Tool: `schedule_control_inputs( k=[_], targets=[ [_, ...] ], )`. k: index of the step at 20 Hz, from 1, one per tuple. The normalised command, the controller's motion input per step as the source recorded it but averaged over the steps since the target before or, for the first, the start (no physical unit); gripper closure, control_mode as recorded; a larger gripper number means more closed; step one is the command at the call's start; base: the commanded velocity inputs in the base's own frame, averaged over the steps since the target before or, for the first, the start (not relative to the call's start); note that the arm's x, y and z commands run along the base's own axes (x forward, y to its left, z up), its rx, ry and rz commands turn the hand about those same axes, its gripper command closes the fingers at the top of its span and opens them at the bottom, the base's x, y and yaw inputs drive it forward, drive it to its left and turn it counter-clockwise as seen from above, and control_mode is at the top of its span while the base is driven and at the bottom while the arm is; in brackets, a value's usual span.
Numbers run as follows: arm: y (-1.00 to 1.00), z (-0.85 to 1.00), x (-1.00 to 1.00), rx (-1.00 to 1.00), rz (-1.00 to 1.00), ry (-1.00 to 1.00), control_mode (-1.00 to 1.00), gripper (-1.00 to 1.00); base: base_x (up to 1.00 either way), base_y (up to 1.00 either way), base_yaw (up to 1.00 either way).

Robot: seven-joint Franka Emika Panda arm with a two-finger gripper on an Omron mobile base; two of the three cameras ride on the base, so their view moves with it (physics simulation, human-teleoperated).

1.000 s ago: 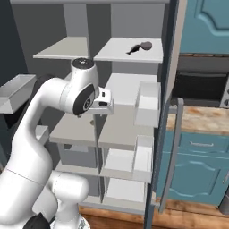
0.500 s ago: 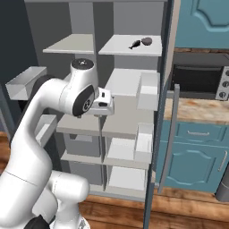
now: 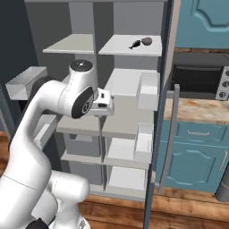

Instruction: Pick up the frozen fish from the freezer, place it on any shelf in the fridge, and close the fridge and freezer doors when done.

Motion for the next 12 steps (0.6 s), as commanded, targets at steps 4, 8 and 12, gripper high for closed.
schedule_control_inputs(
  k=[4, 8, 12],
  targets=[
    [0.32, 0.01, -0.74, 0.00, 0.00, -0.07, -1.00, -1.00, 0.00, 0.00, 0.00],
    [0.74, 0.09, -0.94, -0.01, -0.02, -0.24, -1.00, -1.00, 0.00, 0.00, 0.00],
    [0.99, 0.13, -0.71, -0.01, -0.12, -0.26, -1.00, -1.00, 0.00, 0.00, 0.00]
  ],
)
